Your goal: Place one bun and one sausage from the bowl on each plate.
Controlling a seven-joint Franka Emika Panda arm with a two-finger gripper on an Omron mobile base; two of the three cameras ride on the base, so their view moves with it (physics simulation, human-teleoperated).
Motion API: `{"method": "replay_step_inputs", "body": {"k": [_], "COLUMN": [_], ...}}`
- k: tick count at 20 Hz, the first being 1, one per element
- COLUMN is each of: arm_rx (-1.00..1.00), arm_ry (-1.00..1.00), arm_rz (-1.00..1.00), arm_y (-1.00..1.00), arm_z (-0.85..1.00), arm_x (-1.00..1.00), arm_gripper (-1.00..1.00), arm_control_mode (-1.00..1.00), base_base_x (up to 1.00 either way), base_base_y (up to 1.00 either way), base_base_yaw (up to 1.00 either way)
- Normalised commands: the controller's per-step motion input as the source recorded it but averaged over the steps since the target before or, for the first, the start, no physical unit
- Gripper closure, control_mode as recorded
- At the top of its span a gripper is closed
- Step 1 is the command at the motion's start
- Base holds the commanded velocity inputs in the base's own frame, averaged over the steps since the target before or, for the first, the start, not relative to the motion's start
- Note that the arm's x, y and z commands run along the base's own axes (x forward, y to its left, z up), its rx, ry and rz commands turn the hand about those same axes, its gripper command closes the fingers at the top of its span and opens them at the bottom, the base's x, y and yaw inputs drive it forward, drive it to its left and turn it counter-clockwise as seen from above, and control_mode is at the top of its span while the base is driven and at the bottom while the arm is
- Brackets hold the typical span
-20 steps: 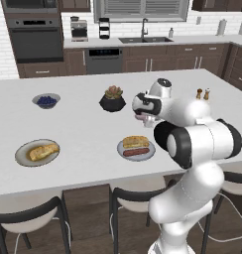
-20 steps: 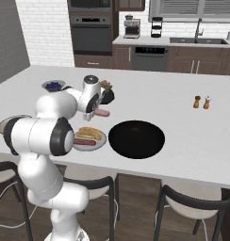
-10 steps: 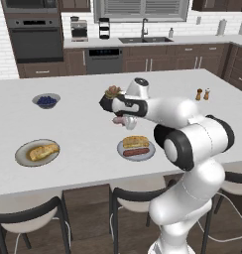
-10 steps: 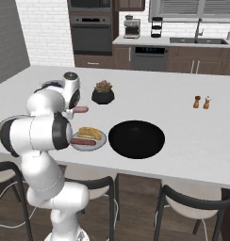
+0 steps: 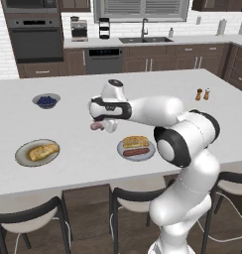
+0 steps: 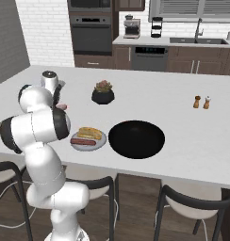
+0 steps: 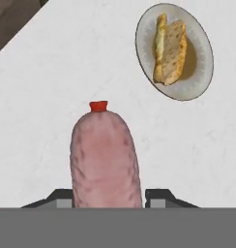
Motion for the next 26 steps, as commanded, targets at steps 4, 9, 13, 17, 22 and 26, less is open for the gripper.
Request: {"method": "replay_step_inputs", "body": {"k": [4,9,13,17,22,26], "arm_rx": [-0.05,-0.11,-0.11,-0.1,-0.1,-0.05], "arm_ry": [0.0,0.02,0.0,0.0,-0.03,0.0], "arm_rz": [0.26,0.23,0.25,0.25,0.13,0.01], "arm_y": [1.0,0.95,0.57,0.69,0.68,0.51], "arm_z": [0.0,-0.01,-0.16,-0.42,-0.6,-0.39], "arm_x": [-0.06,-0.17,-0.43,-0.36,-0.1,0.0], "arm_gripper": [1.0,1.0,1.0,1.0,1.0,1.0], "arm_control_mode": [-1.0,-1.0,-1.0,-1.0,-1.0,-1.0], "base_base_x": [0.0,0.0,0.0,0.0,0.0,0.0], "base_base_y": [0.0,0.0,0.0,0.0,0.0,0.0], "base_base_yaw": [0.0,0.0,0.0,0.0,0.0,0.0]}}
